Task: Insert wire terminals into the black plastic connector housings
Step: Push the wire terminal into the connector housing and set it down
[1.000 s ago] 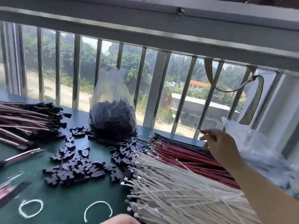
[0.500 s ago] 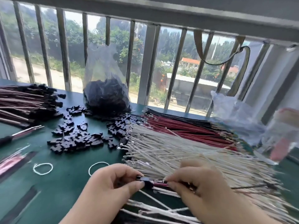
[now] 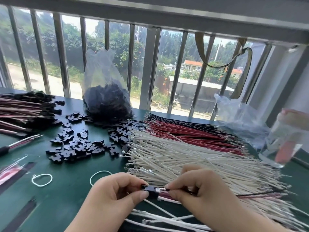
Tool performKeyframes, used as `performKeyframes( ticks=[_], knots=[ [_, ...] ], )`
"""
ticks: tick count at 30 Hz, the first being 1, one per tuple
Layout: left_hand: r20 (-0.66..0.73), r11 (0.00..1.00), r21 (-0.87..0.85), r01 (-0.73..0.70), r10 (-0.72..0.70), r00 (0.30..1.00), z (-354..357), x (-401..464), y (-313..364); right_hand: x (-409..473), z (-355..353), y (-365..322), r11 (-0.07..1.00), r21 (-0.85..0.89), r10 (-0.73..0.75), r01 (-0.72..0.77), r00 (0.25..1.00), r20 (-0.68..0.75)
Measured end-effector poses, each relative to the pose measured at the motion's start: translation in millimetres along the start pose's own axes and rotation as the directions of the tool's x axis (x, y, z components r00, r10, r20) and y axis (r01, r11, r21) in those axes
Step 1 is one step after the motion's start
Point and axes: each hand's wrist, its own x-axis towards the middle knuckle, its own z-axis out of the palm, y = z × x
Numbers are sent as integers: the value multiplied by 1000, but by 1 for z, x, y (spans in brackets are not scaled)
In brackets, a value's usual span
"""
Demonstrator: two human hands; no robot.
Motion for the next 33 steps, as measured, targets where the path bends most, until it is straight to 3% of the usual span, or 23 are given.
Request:
performKeyframes(
  ticks=[12,17,20,23,26,33],
  knots=[
    [77,999,31,14,-16,997,5,-3,5,1,5,-4,996,47,-84,82,996,35],
    [115,1000,28,-3,0,993,5,-5,6,2,2,-5,996,50,-75,69,989,127],
    [66,999,-24,30,-28,997,3,-3,3,3,-3,-3,998,63,-32,20,978,205],
    [38,999,-12,42,-41,998,3,-3,1,2,-3,-2,996,83,31,-38,995,93],
    [75,999,10,49,-49,996,3,-3,1,0,5,-2,999,51,6,-7,1000,14],
    [64,998,60,25,-29,997,8,-3,0,2,14,1,997,43,-67,66,998,12]
  ],
)
